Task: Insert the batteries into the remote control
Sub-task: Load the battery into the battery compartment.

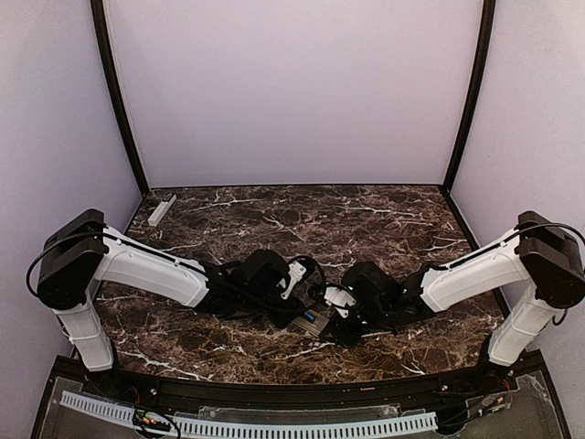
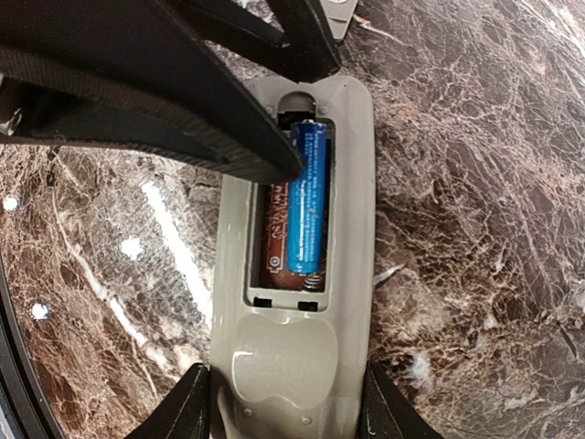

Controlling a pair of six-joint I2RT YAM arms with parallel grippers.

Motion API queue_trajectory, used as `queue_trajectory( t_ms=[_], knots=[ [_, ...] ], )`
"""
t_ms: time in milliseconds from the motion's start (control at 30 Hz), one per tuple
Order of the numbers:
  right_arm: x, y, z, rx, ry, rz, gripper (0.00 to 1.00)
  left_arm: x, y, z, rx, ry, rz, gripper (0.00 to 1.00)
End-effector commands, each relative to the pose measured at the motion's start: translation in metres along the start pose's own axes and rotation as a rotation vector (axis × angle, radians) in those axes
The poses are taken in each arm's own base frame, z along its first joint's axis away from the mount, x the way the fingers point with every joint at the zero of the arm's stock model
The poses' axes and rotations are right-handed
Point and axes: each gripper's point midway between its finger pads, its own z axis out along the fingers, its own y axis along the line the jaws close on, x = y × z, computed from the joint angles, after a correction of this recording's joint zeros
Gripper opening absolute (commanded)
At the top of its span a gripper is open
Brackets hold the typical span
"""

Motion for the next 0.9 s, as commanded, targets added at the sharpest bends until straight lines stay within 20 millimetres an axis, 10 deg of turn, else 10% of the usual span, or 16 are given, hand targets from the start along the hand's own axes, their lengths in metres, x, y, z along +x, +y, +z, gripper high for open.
queue_trajectory(
  t_ms=[0,867],
  knots=[
    [0.0288,0.0012,0.008,-0.003,0.091,0.016,0.31,-0.0029,-0.005,0.0002,0.017,0.002,0.012,0.31],
    [0.0304,0.0019,0.009,-0.006,0.096,0.02,0.29,-0.0044,-0.0074,0.0054,0.012,0.011,0.029,0.21]
  ],
)
